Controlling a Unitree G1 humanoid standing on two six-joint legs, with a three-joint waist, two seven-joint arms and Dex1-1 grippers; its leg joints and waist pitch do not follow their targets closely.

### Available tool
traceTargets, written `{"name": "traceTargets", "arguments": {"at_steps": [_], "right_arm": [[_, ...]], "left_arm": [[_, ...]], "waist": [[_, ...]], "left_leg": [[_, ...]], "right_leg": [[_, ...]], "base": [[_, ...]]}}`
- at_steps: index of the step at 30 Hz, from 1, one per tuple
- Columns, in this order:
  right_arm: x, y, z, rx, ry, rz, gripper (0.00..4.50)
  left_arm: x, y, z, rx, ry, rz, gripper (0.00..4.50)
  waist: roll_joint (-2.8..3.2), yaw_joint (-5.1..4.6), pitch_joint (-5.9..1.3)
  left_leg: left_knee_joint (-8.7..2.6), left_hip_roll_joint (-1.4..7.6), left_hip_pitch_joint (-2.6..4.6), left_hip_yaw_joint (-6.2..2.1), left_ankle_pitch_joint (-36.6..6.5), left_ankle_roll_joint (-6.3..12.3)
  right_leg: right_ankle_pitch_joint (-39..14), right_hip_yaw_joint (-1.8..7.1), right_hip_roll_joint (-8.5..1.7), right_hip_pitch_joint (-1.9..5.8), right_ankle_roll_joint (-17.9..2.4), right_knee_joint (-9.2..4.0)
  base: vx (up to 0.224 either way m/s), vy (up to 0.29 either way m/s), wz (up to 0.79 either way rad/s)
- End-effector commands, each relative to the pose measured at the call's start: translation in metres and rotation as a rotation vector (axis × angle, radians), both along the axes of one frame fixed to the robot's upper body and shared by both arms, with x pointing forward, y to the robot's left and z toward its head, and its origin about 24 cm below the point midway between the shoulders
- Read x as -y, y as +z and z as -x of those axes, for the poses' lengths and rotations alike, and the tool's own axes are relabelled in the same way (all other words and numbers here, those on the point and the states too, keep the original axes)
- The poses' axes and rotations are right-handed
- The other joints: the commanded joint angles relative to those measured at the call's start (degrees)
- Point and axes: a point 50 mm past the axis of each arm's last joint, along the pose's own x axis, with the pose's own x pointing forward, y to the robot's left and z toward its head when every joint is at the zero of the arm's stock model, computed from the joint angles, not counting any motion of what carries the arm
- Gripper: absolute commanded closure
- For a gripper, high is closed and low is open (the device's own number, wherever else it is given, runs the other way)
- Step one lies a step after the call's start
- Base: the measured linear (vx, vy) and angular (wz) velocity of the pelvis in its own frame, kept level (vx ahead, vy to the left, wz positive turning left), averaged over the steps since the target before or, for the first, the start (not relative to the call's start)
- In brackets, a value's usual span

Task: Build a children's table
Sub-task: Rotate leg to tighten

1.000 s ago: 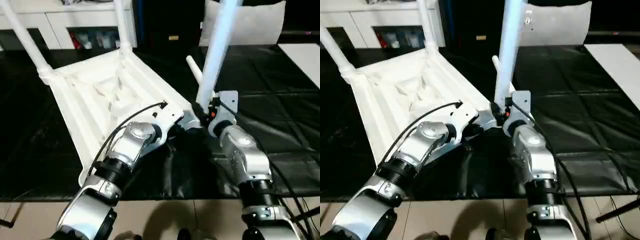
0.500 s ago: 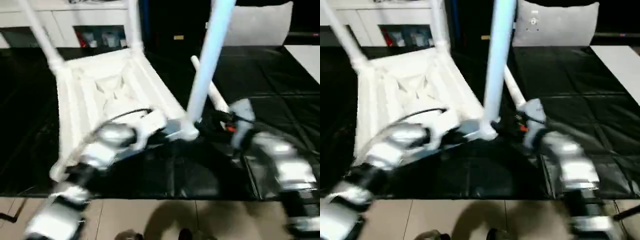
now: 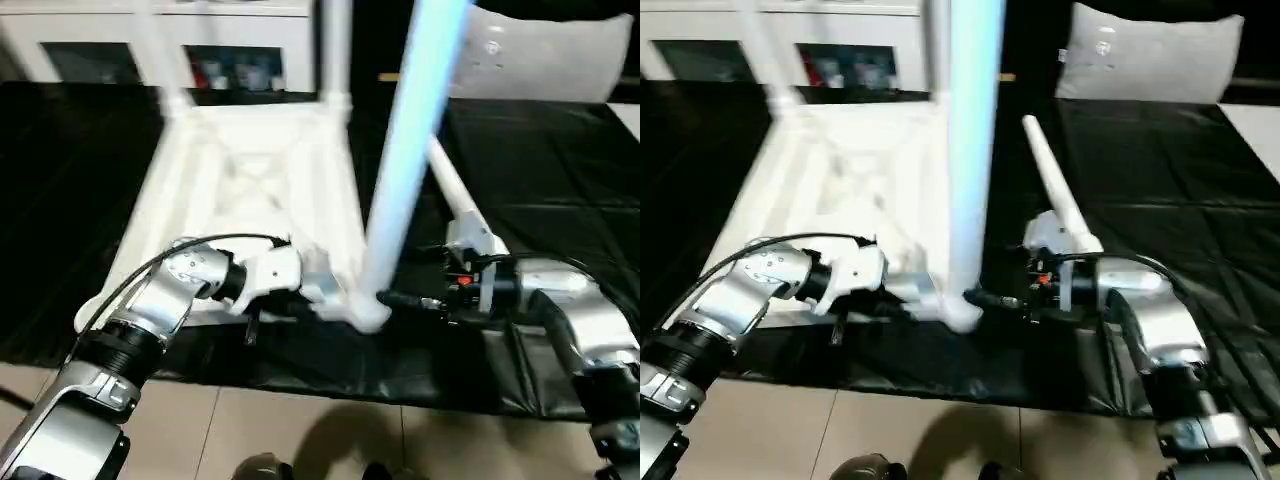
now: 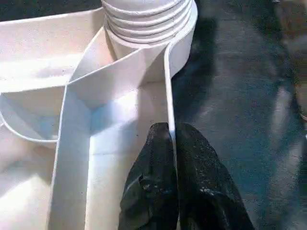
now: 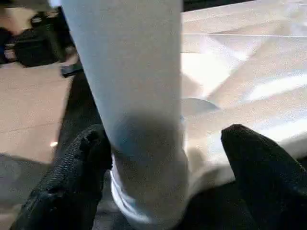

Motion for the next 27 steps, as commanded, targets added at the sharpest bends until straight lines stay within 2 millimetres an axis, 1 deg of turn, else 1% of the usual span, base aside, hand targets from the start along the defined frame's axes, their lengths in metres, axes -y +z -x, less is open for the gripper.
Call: {"name": "traceTargets", "arguments": {"at_steps": [1,2,3,4,5,6,8,10,12,13,14,15,17,19,20,22,23,24,25,26,27], "right_arm": [[-0.006,0.001,-0.001,-0.009,0.044,-0.013,0.98],[-0.006,0.000,0.000,-0.012,0.049,-0.015,0.98],[-0.007,0.000,-0.001,-0.018,0.059,-0.017,1.21],[-0.008,-0.001,0.000,-0.028,0.068,-0.019,1.21],[-0.008,-0.001,0.000,-0.032,0.072,-0.018,1.37],[-0.008,-0.002,0.000,-0.038,0.077,-0.018,1.37],[-0.008,-0.003,0.000,-0.056,0.095,-0.019,1.65],[-0.008,-0.003,0.001,-0.068,0.108,-0.018,1.82],[-0.007,-0.003,0.001,-0.075,0.113,-0.017,1.98],[-0.006,-0.004,0.003,-0.095,0.128,-0.012,2.10],[-0.006,-0.004,0.003,-0.095,0.128,-0.012,2.19],[-0.006,-0.005,0.004,-0.103,0.134,-0.011,2.19],[-0.006,-0.006,0.005,-0.109,0.141,-0.009,2.36],[-0.007,-0.008,0.008,-0.126,0.149,-0.016,2.40],[-0.009,-0.008,0.009,-0.131,0.147,-0.033,2.42],[-0.010,-0.008,0.010,-0.134,0.146,-0.041,2.44],[-0.012,-0.007,0.011,-0.135,0.135,-0.064,2.45],[-0.018,-0.007,0.011,-0.148,0.073,-0.107,2.45],[-0.019,-0.007,0.011,-0.150,0.067,-0.109,2.46],[-0.022,-0.008,0.011,-0.160,0.022,-0.121,2.46],[-0.026,-0.012,0.008,-0.179,-0.052,-0.114,2.46]], "left_arm": [[0.014,0.010,0.003,0.041,-0.114,-0.009,4.50],[0.015,0.010,0.003,0.041,-0.116,-0.008,4.50],[0.015,0.010,0.003,0.040,-0.121,-0.008,4.50],[0.016,0.010,0.003,0.039,-0.124,-0.007,4.50],[0.016,0.010,0.002,0.040,-0.125,-0.007,4.50],[0.016,0.011,0.002,0.041,-0.125,-0.007,4.50],[0.015,0.011,0.001,0.041,-0.129,-0.009,4.50],[0.014,0.011,0.001,0.041,-0.131,-0.011,4.50],[0.013,0.010,0.001,0.040,-0.131,-0.012,4.50],[0.012,0.010,0.001,0.038,-0.130,-0.016,4.50],[0.012,0.010,0.001,0.038,-0.130,-0.016,4.50],[0.011,0.010,0.001,0.037,-0.130,-0.017,4.50],[0.011,0.009,0.001,0.032,-0.128,-0.018,4.50],[0.011,0.009,0.001,0.022,-0.110,-0.006,4.50],[0.011,0.009,0.001,0.014,-0.090,0.011,4.50],[0.012,0.009,0.001,0.012,-0.081,0.019,4.50],[0.013,0.009,0.000,0.009,-0.056,0.038,4.50],[0.017,0.010,-0.002,0.003,0.019,0.078,4.50],[0.018,0.010,-0.002,0.003,0.026,0.081,4.50],[0.020,0.010,-0.004,0.001,0.069,0.095,4.50],[0.022,0.009,-0.006,0.001,0.119,0.096,4.50]], "waist": [[-0.82,-0.29,-5.27],[-0.84,-0.13,-5.27],[-0.88,-0.09,-5.29],[-0.89,-0.09,-5.27],[-0.89,-0.09,-5.27],[-0.87,-0.08,-5.31],[-0.87,-0.09,-5.36],[-0.91,-0.05,-5.37],[-0.86,-0.03,-5.41],[-0.71,0.01,-5.50],[-0.77,-0.04,-5.47],[-0.82,-0.05,-5.52],[-0.82,0.03,-5.49],[-0.81,0.08,-5.51],[-0.70,0.06,-5.40],[-0.74,0.03,-5.43],[-0.60,0.01,-5.31],[-0.60,0.02,-5.16],[-0.62,0.18,-5.21],[-0.51,0.03,-5.01],[-0.60,-0.13,-4.93]], "left_leg": [[-3.74,7.34,0.78,-2.43,-0.7,7.35],[-3.76,7.28,0.76,-2.39,-0.6,7.17],[-3.75,7.24,0.73,-2.38,-0.6,7.09],[-3.78,7.26,0.65,-2.42,-0.6,7.00],[-3.78,7.26,0.65,-2.42,-0.6,7.00],[-3.75,7.24,0.65,-2.41,-0.7,6.87],[-3.72,7.08,0.63,-2.37,-0.6,6.79],[-3.68,6.93,0.55,-2.28,-0.6,6.84],[-3.67,7.06,0.58,-2.35,-0.3,6.93],[-3.64,7.23,0.61,-2.46,-0.1,7.00],[-3.68,7.42,0.69,-2.54,-0.2,7.03],[-3.65,7.38,0.71,-2.54,-0.1,6.91],[-3.63,7.02,0.52,-2.34,-0.2,6.70],[-3.63,6.92,0.52,-2.30,-0.1,6.71],[-3.65,7.09,0.57,-2.36,-0.2,6.83],[-3.69,7.39,0.67,-2.56,-0.2,6.82],[-3.72,7.43,0.69,-2.54,-0.3,6.73],[-3.78,7.36,0.70,-2.48,-0.7,6.50],[-3.82,7.51,0.83,-2.60,-0.5,6.14],[-3.91,7.32,0.70,-2.54,-1.1,5.88],[-3.99,7.35,0.81,-2.55,-1.4,5.52]], "right_leg": [[-15.0,5.89,-8.45,3.92,0.0,-3.64],[-15.2,5.86,-8.43,3.94,0.1,-3.68],[-15.3,5.87,-8.43,3.97,0.2,-3.69],[-15.7,5.77,-8.38,4.03,0.6,-3.69],[-15.7,5.77,-8.38,4.03,0.6,-3.69],[-15.9,5.78,-8.40,4.06,0.9,-3.77],[-16.2,5.69,-8.23,4.07,1.4,-3.80],[-16.5,5.63,-8.18,4.12,1.9,-3.87],[-16.2,5.61,-8.12,4.06,1.9,-3.81],[-15.5,5.62,-8.19,4.08,1.7,-3.71],[-15.2,5.62,-8.20,3.99,1.6,-3.67],[-15.1,5.65,-8.23,3.98,1.6,-3.62],[-15.4,5.64,-8.26,4.13,1.5,-3.71],[-15.7,5.56,-8.15,4.20,1.8,-3.77],[-15.6,5.55,-8.05,4.04,1.9,-3.84],[-15.2,5.57,-8.17,4.00,1.6,-3.71],[-15.3,5.60,-8.19,3.97,1.5,-3.75],[-15.8,5.63,-8.27,3.98,1.4,-3.91],[-15.9,5.69,-8.45,3.98,1.1,-3.95],[-16.7,5.59,-8.32,4.02,1.3,-4.15],[-17.4,5.59,-8.27,4.00,1.4,-4.30]], "base": [[0.000,0.000,0.00],[0.000,0.000,0.00],[0.000,0.000,0.00],[0.000,0.000,0.00],[0.000,0.000,0.00],[0.000,0.000,0.00],[0.000,0.000,0.00],[0.000,0.000,0.00],[0.000,0.000,0.00],[0.000,0.000,0.00],[0.000,0.000,0.00],[0.000,0.000,0.00],[0.000,0.000,0.00],[0.000,0.000,0.00],[0.000,0.000,0.00],[0.000,0.000,0.00],[0.000,0.000,0.00],[0.000,0.000,0.00],[0.000,0.000,0.00],[0.000,0.000,0.00],[0.000,0.000,0.00]]}}
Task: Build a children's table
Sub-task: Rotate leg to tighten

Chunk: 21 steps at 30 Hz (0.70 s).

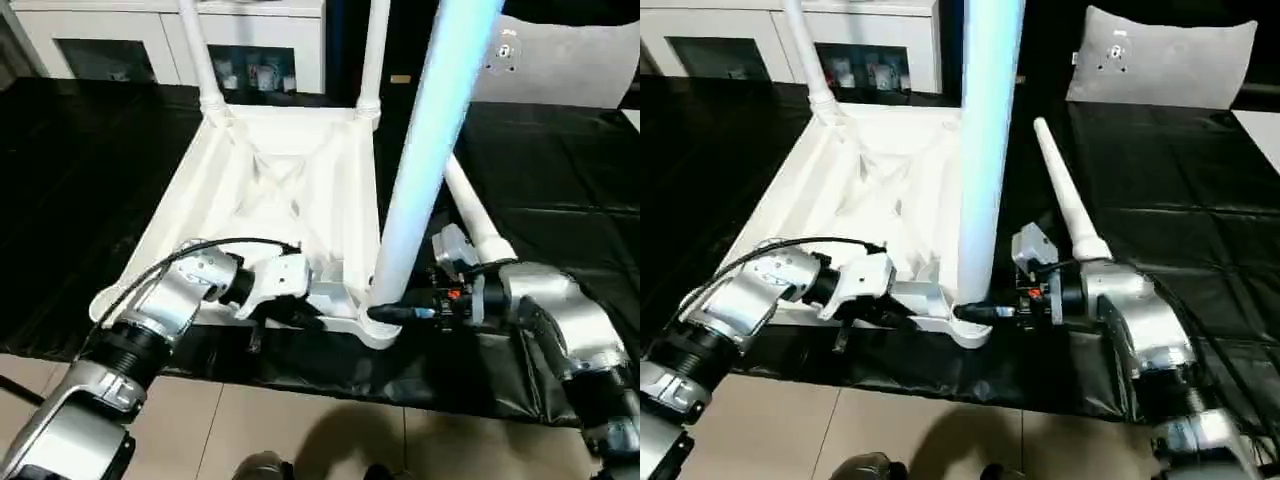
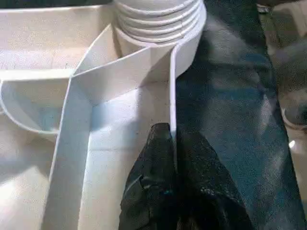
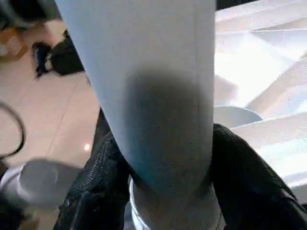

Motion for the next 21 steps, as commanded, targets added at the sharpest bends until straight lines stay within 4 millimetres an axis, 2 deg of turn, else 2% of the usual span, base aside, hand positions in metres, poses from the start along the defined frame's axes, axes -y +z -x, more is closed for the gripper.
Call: {"name": "traceTargets", "arguments": {"at_steps": [1,2,3,4,5,6,7,8,9,10,11,12,13,14,15,16,17,18,19,20,21], "right_arm": [[-0.020,-0.009,-0.005,-0.070,-0.139,-0.031,2.46],[-0.020,-0.009,-0.005,-0.070,-0.139,-0.031,2.46],[-0.020,-0.009,-0.005,-0.070,-0.139,-0.031,2.46],[-0.022,-0.011,-0.009,-0.069,-0.207,-0.019,2.46],[-0.028,-0.013,-0.015,-0.062,-0.314,-0.016,2.46],[-0.028,-0.013,-0.015,-0.062,-0.314,-0.016,2.46],[-0.033,-0.015,-0.020,-0.059,-0.410,-0.010,2.46],[-0.033,-0.015,-0.020,-0.059,-0.410,-0.010,2.46],[-0.037,-0.017,-0.026,-0.067,-0.528,-0.009,2.46],[-0.042,-0.020,-0.035,-0.088,-0.725,-0.015,2.46],[-0.045,-0.020,-0.038,-0.092,-0.802,-0.022,2.46],[-0.047,-0.020,-0.041,-0.098,-0.853,-0.029,2.46],[-0.048,-0.020,-0.042,-0.102,-0.874,-0.036,2.46],[-0.049,-0.020,-0.043,-0.100,-0.895,-0.043,2.46],[-0.051,-0.019,-0.044,-0.091,-0.925,-0.044,2.46],[-0.052,-0.019,-0.045,-0.088,-0.937,-0.046,2.46],[-0.053,-0.018,-0.045,-0.086,-0.959,-0.054,2.46],[-0.052,-0.018,-0.046,-0.078,-0.974,-0.063,2.11],[-0.050,-0.017,-0.046,-0.065,-0.990,-0.072,2.11],[-0.048,-0.016,-0.045,-0.049,-0.990,-0.068,1.90],[-0.046,-0.015,-0.045,-0.035,-0.987,-0.062,1.74]], "left_arm": [[0.017,0.008,-0.006,0.053,0.117,0.073,4.50],[0.017,0.008,-0.006,0.053,0.117,0.073,4.50],[0.017,0.008,-0.006,0.053,0.117,0.073,4.50],[0.019,0.008,-0.007,0.052,0.147,0.079,4.50],[0.027,0.008,-0.010,0.048,0.215,0.105,4.50],[0.027,0.008,-0.010,0.048,0.215,0.105,4.50],[0.034,0.010,-0.012,0.048,0.271,0.124,4.50],[0.034,0.010,-0.012,0.048,0.271,0.124,4.50],[0.045,0.012,-0.016,0.045,0.339,0.154,4.50],[0.062,0.019,-0.027,0.051,0.470,0.211,4.50],[0.069,0.023,-0.033,0.059,0.528,0.240,4.50],[0.074,0.025,-0.037,0.069,0.574,0.260,4.50],[0.076,0.027,-0.040,0.077,0.599,0.271,4.50],[0.080,0.028,-0.042,0.086,0.625,0.283,4.50],[0.084,0.031,-0.044,0.097,0.661,0.302,4.50],[0.086,0.032,-0.045,0.102,0.676,0.311,4.50],[0.088,0.034,-0.046,0.108,0.702,0.323,4.50],[0.090,0.034,-0.045,0.119,0.703,0.318,4.50],[0.091,0.034,-0.045,0.131,0.699,0.306,4.50],[0.091,0.033,-0.043,0.135,0.692,0.294,4.50],[0.090,0.032,-0.043,0.136,0.685,0.282,4.50]], "waist": [[-0.47,-0.86,-4.51],[-0.50,-1.04,-4.37],[-0.76,-1.53,-4.08],[-0.71,-1.88,-3.92],[-0.54,-3.02,-3.64],[-0.33,-3.57,-3.45],[0.08,-4.91,-3.60],[0.64,-5.89,-3.88],[0.81,-6.38,-3.99],[0.45,-7.01,-3.85],[-0.69,-7.19,-3.63],[-1.37,-7.22,-3.66],[-1.42,-6.08,-4.07],[-1.01,-6.14,-4.45],[0.07,-6.49,-4.94],[0.39,-6.67,-5.38],[0.61,-7.00,-5.72],[0.46,-7.00,-5.83],[-0.06,-6.73,-5.79],[-0.05,-6.34,-5.81],[0.08,-5.92,-5.87]], "left_leg": [[-4.16,6.73,0.93,-2.51,-3.8,4.20],[-4.17,6.42,1.14,-2.35,-4.8,3.59],[-4.12,5.66,1.11,-2.15,-6.7,2.82],[-4.05,5.44,1.21,-2.05,-7.6,2.71],[-4.27,6.03,1.56,-2.41,-9.4,1.90],[-4.29,6.27,1.88,-2.57,-11.4,1.65],[-4.60,7.52,1.86,-3.33,-15.0,1.23],[-5.75,9.83,1.11,-4.66,-18.4,1.49],[-6.50,11.00,0.75,-5.35,-19.2,1.33],[-7.21,11.35,0.84,-5.44,-20.4,0.35],[-4.61,6.69,1.92,-3.37,-19.7,-1.87],[-2.62,3.46,2.60,-1.80,-15.2,-1.71],[-2.41,1.81,-0.49,-0.93,-5.4,2.72],[-2.96,2.19,-0.87,-1.09,-3.8,3.78],[-3.61,4.66,-0.35,-2.37,-2.3,5.11],[-3.68,6.11,0.02,-3.11,-1.6,5.68],[-3.76,8.31,0.40,-4.26,-0.3,6.94],[-3.60,8.39,0.65,-4.24,0.2,7.20],[-3.15,5.60,-0.47,-2.77,-0.2,6.74],[-3.16,4.92,-0.69,-2.38,-0.1,6.78],[-3.05,4.36,-1.08,-2.07,0.9,7.36]], "right_leg": [[-21.7,5.33,-8.27,3.88,2.1,-5.25],[-23.6,5.08,-8.15,3.81,2.5,-5.71],[-27.5,4.51,-7.97,4.17,4.4,-6.52],[-29.3,4.24,-7.87,4.23,5.5,-6.99],[-31.2,3.61,-7.59,4.17,6.6,-7.50],[-32.3,2.99,-7.39,4.10,6.9,-7.97],[-31.8,2.45,-7.48,5.04,7.3,-7.75],[-27.1,3.19,-7.67,5.98,6.4,-5.44],[-23.5,4.23,-7.79,6.23,5.8,-3.51],[-19.3,6.13,-8.27,5.49,4.0,-1.79],[-29.9,5.79,-9.24,3.94,4.3,-6.25],[-35.8,4.73,-9.47,3.37,5.3,-8.16],[-35.8,3.61,-8.42,5.60,9.2,-7.62],[-32.5,3.29,-7.46,5.76,10.2,-7.55],[-24.3,3.12,-6.81,5.22,9.7,-7.21],[-19.8,3.25,-6.97,5.05,8.7,-6.52],[-11.9,4.14,-7.66,4.47,6.0,-4.72],[-9.2,4.60,-8.08,4.15,4.6,-4.21],[-7.4,4.90,-8.77,5.06,1.7,-4.05],[-8.2,4.64,-8.54,5.31,1.7,-4.31],[-9.8,4.20,-7.94,5.56,2.9,-4.64]], "base": [[0.000,0.000,0.00],[0.000,0.000,0.00],[0.000,0.000,0.00],[0.000,0.000,0.00],[0.000,0.000,0.00],[0.000,0.000,0.00],[0.000,0.000,0.00],[0.000,0.000,0.00],[0.000,0.000,0.00],[0.000,0.000,0.00],[0.000,0.000,0.00],[0.000,0.000,0.00],[0.000,0.000,0.00],[0.000,0.000,0.00],[0.000,0.000,0.00],[0.000,0.000,0.00],[0.060,0.000,0.07],[0.060,0.000,0.07],[0.050,-0.011,0.07],[0.000,0.000,0.00],[0.000,0.000,0.00]]}}
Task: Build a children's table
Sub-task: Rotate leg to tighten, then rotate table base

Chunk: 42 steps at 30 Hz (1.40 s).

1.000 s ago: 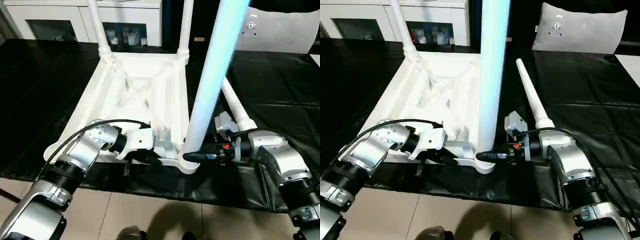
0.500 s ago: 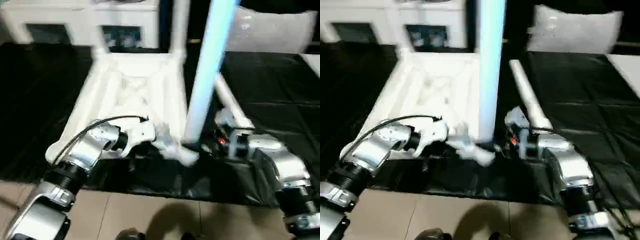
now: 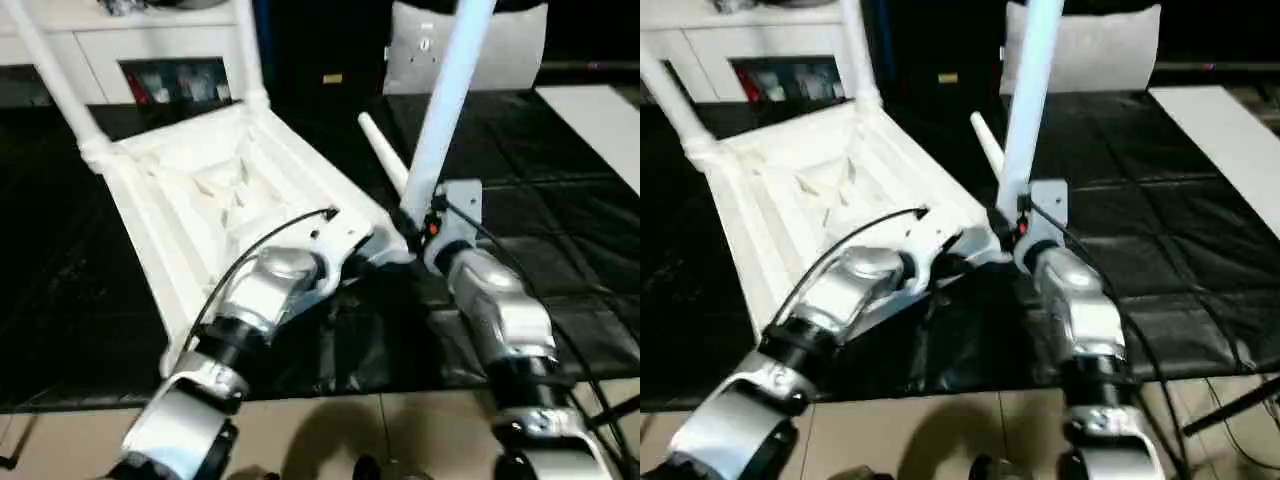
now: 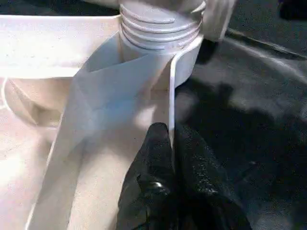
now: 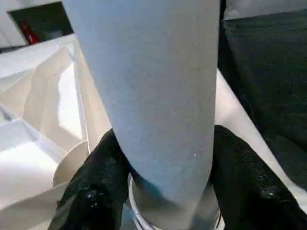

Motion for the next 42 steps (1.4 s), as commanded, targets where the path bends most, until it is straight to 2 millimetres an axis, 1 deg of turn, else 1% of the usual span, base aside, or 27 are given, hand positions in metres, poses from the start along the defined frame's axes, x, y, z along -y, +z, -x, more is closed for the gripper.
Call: {"name": "traceTargets", "arguments": {"at_steps": [1,2,3,4,5,6,8,9,10,12,13,15,17,18,22,25,27,29,31,32,34,35,36,37,38,40,42], "right_arm": [[-0.020,-0.014,0.010,-0.059,0.110,-0.046,1.71],[-0.017,-0.014,0.011,-0.054,0.110,-0.040,1.67],[-0.015,-0.013,0.012,-0.050,0.110,-0.033,1.67],[-0.009,-0.013,0.014,-0.043,0.107,-0.016,1.34],[-0.003,-0.011,0.016,-0.030,0.107,0.004,1.34],[0.000,-0.011,0.017,-0.023,0.105,0.014,1.27],[0.004,-0.009,0.019,-0.007,0.103,0.012,1.19],[0.007,-0.007,0.021,0.005,0.103,0.013,1.07],[0.014,-0.004,0.025,0.033,0.101,0.004,0.95],[0.016,-0.002,0.027,0.047,0.101,0.006,0.79],[0.018,-0.001,0.029,0.061,0.107,0.011,0.68],[0.019,-0.002,0.035,0.042,0.105,0.005,0.48],[0.018,-0.004,0.041,0.009,0.137,0.005,0.33],[0.018,-0.004,0.042,0.020,0.140,0.023,0.23],[0.015,-0.006,0.046,0.012,0.158,0.035,0.05],[0.013,-0.006,0.047,-0.007,0.190,0.051,0.05],[0.012,-0.007,0.048,-0.018,0.203,0.061,0.05],[0.008,-0.011,0.048,-0.053,0.245,0.090,0.05],[0.004,-0.014,0.045,-0.078,0.275,0.109,0.05],[0.004,-0.014,0.045,-0.078,0.275,0.109,0.01],[0.001,-0.020,0.042,-0.130,0.309,0.135,0.00],[0.000,-0.021,0.041,-0.138,0.316,0.142,0.00],[-0.001,-0.022,0.039,-0.152,0.325,0.149,0.00],[-0.002,-0.023,0.038,-0.160,0.334,0.154,0.00],[-0.004,-0.024,0.036,-0.163,0.343,0.161,0.00],[-0.007,-0.024,0.033,-0.161,0.359,0.169,0.00],[-0.014,-0.024,0.027,-0.156,0.394,0.184,0.00]], "left_arm": [[0.000,0.036,-0.012,0.154,0.041,0.046,4.50],[-0.001,0.035,-0.012,0.153,0.042,0.037,4.50],[-0.002,0.034,-0.012,0.153,0.045,0.029,4.50],[-0.005,0.033,-0.013,0.155,0.054,0.012,4.50],[-0.008,0.032,-0.014,0.157,0.066,-0.005,4.50],[-0.009,0.031,-0.014,0.158,0.073,-0.011,4.50],[-0.012,0.031,-0.016,0.159,0.093,-0.023,4.50],[-0.015,0.030,-0.017,0.160,0.107,-0.033,4.50],[-0.021,0.028,-0.020,0.155,0.164,-0.043,4.50],[-0.022,0.028,-0.020,0.144,0.173,-0.037,4.50],[-0.023,0.027,-0.020,0.138,0.177,-0.035,4.06],[-0.024,0.028,-0.021,0.134,0.176,-0.026,3.95],[-0.023,0.031,-0.023,0.156,0.200,0.009,3.73],[-0.024,0.032,-0.023,0.155,0.200,0.025,3.58],[-0.036,0.040,-0.025,0.167,0.231,0.116,3.50],[-0.044,0.047,-0.025,0.186,0.226,0.143,3.50],[-0.046,0.049,-0.024,0.198,0.213,0.149,3.50],[-0.061,0.054,-0.021,0.254,0.161,0.072,3.50],[-0.083,0.058,-0.021,0.263,0.207,0.003,3.50],[-0.083,0.058,-0.021,0.263,0.207,0.003,3.69],[-0.118,0.068,-0.019,0.309,0.247,-0.164,3.88],[-0.127,0.071,-0.017,0.312,0.257,-0.204,3.88],[-0.143,0.075,-0.014,0.312,0.259,-0.288,3.88],[-0.154,0.078,-0.010,0.306,0.257,-0.348,4.06],[-0.164,0.080,-0.006,0.294,0.258,-0.393,4.06],[-0.177,0.083,0.000,0.265,0.268,-0.448,4.26],[-0.200,0.085,0.011,0.219,0.280,-0.585,4.39]], "waist": [[-0.36,0.97,-5.83],[-0.11,1.08,-5.92],[-0.02,1.07,-5.97],[0.09,1.04,-6.04],[0.04,1.11,-6.05],[0.01,1.12,-6.06],[-0.18,1.07,-5.77],[-0.22,1.09,-5.72],[-0.05,1.28,-5.70],[0.01,1.14,-5.73],[0.06,0.95,-5.89],[0.07,1.01,-5.94],[-0.01,1.28,-5.77],[0.01,1.35,-5.76],[-0.04,1.60,-5.74],[0.00,1.85,-5.80],[0.12,1.97,-5.73],[0.34,2.24,-5.92],[0.38,1.90,-5.93],[0.45,1.88,-5.95],[-0.05,1.88,-5.85],[-0.05,1.88,-5.85],[-0.50,1.51,-5.82],[0.19,1.61,-5.72],[0.13,1.37,-5.43],[0.39,1.45,-5.45],[0.66,1.58,-5.48]], "left_leg": [[-2.90,3.99,-0.71,-2.24,1.6,7.84],[-3.02,5.23,-0.44,-2.87,2.9,8.93],[-3.02,6.00,-0.12,-3.18,3.4,9.52],[-3.10,7.25,0.25,-3.81,4.1,10.35],[-2.98,7.45,0.35,-3.82,3.9,10.67],[-2.96,7.24,0.16,-3.72,3.6,10.63],[-3.00,6.06,-0.39,-3.09,0.8,9.75],[-2.95,5.55,-0.43,-2.81,0.0,9.20],[-2.87,4.57,-0.43,-2.30,-1.2,7.75],[-3.06,5.37,-0.35,-2.86,-1.1,7.77],[-3.07,6.11,-0.19,-3.34,-1.1,8.11],[-2.98,6.02,0.09,-3.25,-1.3,8.03],[-2.95,5.02,-0.13,-2.70,-1.6,7.64],[-2.95,4.95,-0.13,-2.69,-1.8,7.52],[-3.11,5.66,0.24,-2.88,-3.1,7.41],[-3.09,5.31,0.19,-2.74,-3.2,6.75],[-3.14,5.48,0.33,-2.83,-3.2,6.71],[-3.20,5.88,0.38,-3.13,-3.1,6.55],[-3.18,5.93,0.16,-3.19,-2.7,6.43],[-3.13,5.79,0.31,-3.09,-2.6,6.24],[-3.21,5.76,0.46,-2.98,-2.3,5.98],[-3.21,5.76,0.46,-2.98,-2.3,5.98],[-3.34,5.78,-0.21,-3.25,-1.6,6.02],[-3.18,5.93,0.89,-3.05,-2.0,5.24],[-3.30,5.71,0.57,-3.00,-2.3,5.18],[-3.44,6.14,0.86,-3.03,-2.4,4.74],[-3.49,6.51,1.18,-3.18,-2.9,4.29]], "right_leg": [[-10.3,5.21,-7.83,5.46,3.9,-3.74],[-9.0,5.11,-7.56,5.07,4.6,-3.45],[-8.1,5.21,-7.57,4.70,4.7,-3.25],[-6.3,5.53,-7.98,4.40,4.3,-2.55],[-4.9,5.89,-8.43,4.27,3.6,-2.13],[-4.4,5.99,-8.63,4.37,3.2,-2.01],[-7.2,5.80,-8.62,4.75,3.0,-2.80],[-9.2,5.62,-8.48,4.88,3.4,-3.24],[-14.1,5.04,-7.83,5.05,5.3,-4.28],[-14.9,4.74,-7.36,4.88,7.0,-4.32],[-13.5,4.92,-7.58,4.61,7.7,-4.01],[-13.0,5.12,-7.74,4.35,7.4,-4.02],[-14.3,4.87,-7.56,4.57,7.2,-4.43],[-14.9,4.74,-7.42,4.64,7.3,-4.56],[-16.8,4.70,-7.50,4.22,8.4,-4.80],[-18.1,4.67,-7.50,4.24,9.0,-4.86],[-18.3,4.69,-7.56,4.19,9.1,-4.92],[-17.3,4.94,-7.82,4.17,9.2,-4.43],[-15.7,5.12,-7.82,4.13,8.8,-3.94],[-15.8,5.15,-7.85,4.07,8.7,-4.06],[-16.3,5.19,-7.77,4.08,8.3,-4.12],[-16.3,5.19,-7.77,4.08,8.3,-4.12],[-15.4,5.28,-7.88,4.60,8.0,-3.41],[-16.9,5.56,-8.19,3.76,7.3,-3.69],[-17.4,5.52,-8.04,3.94,7.1,-3.78],[-17.1,5.64,-8.04,3.82,5.9,-3.62],[-16.5,5.81,-8.18,3.59,4.5,-3.25]], "base": [[0.000,0.000,0.00],[0.000,0.000,0.00],[0.000,0.000,0.00],[0.000,0.000,0.00],[0.000,0.000,0.00],[0.000,0.000,0.00],[0.000,0.000,0.00],[0.000,0.000,0.00],[0.000,0.000,0.00],[0.000,0.000,0.00],[0.000,0.000,0.00],[0.000,0.000,0.00],[0.000,0.000,0.00],[0.000,0.000,0.00],[0.000,0.000,0.00],[0.000,0.000,0.00],[0.000,0.000,0.00],[0.000,0.000,0.00],[0.000,0.000,0.00],[0.000,0.000,0.00],[0.000,0.000,0.00],[0.000,0.000,0.00],[0.000,0.000,0.00],[0.000,0.000,0.00],[0.000,0.000,0.00],[0.000,0.000,0.00],[0.000,0.000,0.00]]}}
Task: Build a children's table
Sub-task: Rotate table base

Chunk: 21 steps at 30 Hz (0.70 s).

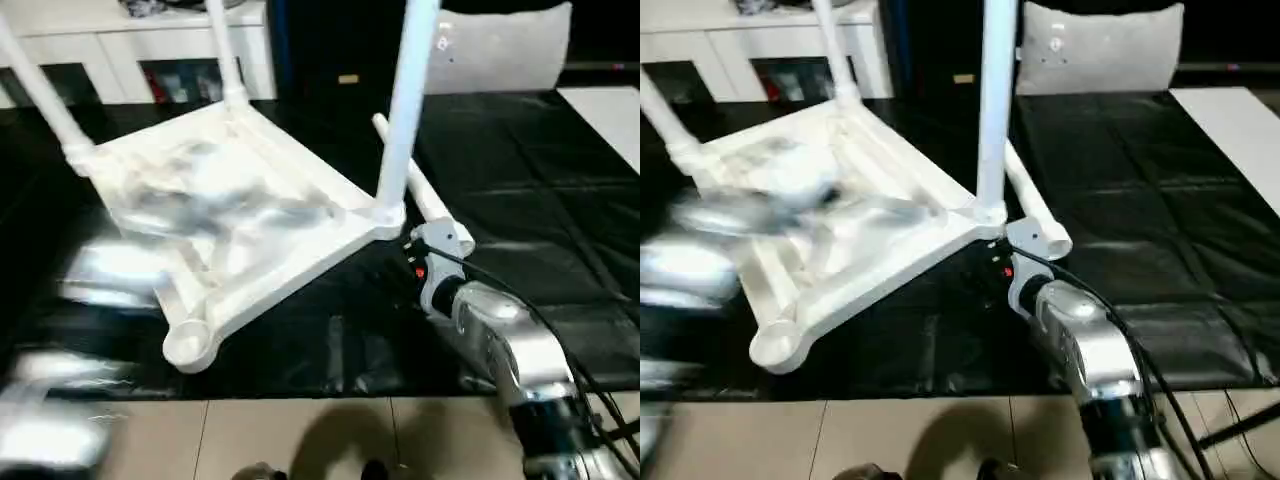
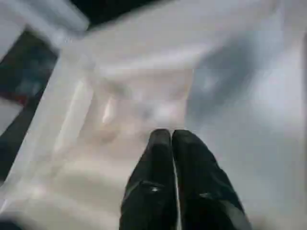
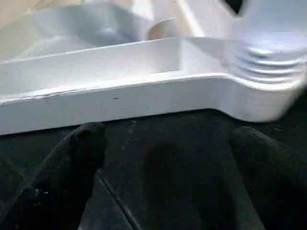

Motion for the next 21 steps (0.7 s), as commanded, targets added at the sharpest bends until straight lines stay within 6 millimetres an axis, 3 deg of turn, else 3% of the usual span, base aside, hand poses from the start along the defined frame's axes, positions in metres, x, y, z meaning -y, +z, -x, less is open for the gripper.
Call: {"name": "traceTargets", "arguments": {"at_steps": [1,2,5,9,10,16,21], "right_arm": [[-0.008,0.002,-0.004,0.014,0.039,0.006,0.00],[-0.010,0.002,-0.007,0.016,0.045,0.011,0.00],[-0.015,0.002,-0.012,0.015,0.054,0.011,0.00],[-0.024,0.000,-0.020,0.007,0.060,0.011,0.00],[-0.026,-0.001,-0.022,0.004,0.060,0.012,0.00],[-0.036,-0.005,-0.029,-0.012,0.066,0.022,0.00],[-0.040,-0.014,-0.031,-0.036,0.066,0.052,0.00]], "left_arm": [[-0.007,0.000,0.006,-0.048,0.008,-0.078,4.45],[-0.013,0.001,0.009,-0.052,0.038,-0.102,4.45],[-0.020,0.001,0.011,-0.068,0.067,-0.133,4.45],[-0.021,-0.012,0.019,-0.157,0.058,-0.131,4.45],[-0.021,-0.016,0.022,-0.187,0.052,-0.141,4.45],[-0.021,-0.045,0.029,-0.287,0.046,-0.144,4.45],[-0.016,-0.065,0.043,-0.423,-0.014,-0.128,4.45]], "waist": [[-0.59,-0.07,-4.63],[-0.29,0.22,-4.56],[-0.27,0.42,-4.37],[-0.44,-0.37,-3.82],[-0.40,-0.46,-3.85],[-0.34,-1.60,-3.85],[-0.40,-1.43,-4.15]], "left_leg": [[-4.01,6.22,1.02,-2.95,-3.4,4.41],[-3.95,5.95,1.48,-2.64,-4.1,3.86],[-4.17,6.28,1.76,-2.75,-6.0,3.09],[-4.42,5.97,2.09,-2.83,-11.3,1.71],[-4.29,5.79,2.52,-2.66,-12.3,1.45],[-4.37,5.66,2.07,-3.00,-12.8,1.51],[-4.34,5.67,1.89,-2.90,-10.4,1.86]], "right_leg": [[-17.1,6.00,-8.20,3.88,4.1,-3.28],[-18.6,6.08,-8.33,3.66,3.8,-3.78],[-20.3,5.91,-8.25,3.70,3.6,-4.08],[-26.2,5.47,-8.43,4.17,4.6,-5.10],[-28.0,5.38,-8.41,4.01,5.1,-5.56],[-27.9,5.11,-8.16,4.46,5.5,-5.56],[-25.0,5.69,-8.60,4.49,3.8,-4.95]], "base": [[0.000,0.000,0.00],[0.000,0.000,0.00],[0.000,0.000,0.00],[0.000,0.000,0.00],[0.000,0.000,0.00],[0.000,0.000,0.00],[0.000,0.000,0.00]]}}
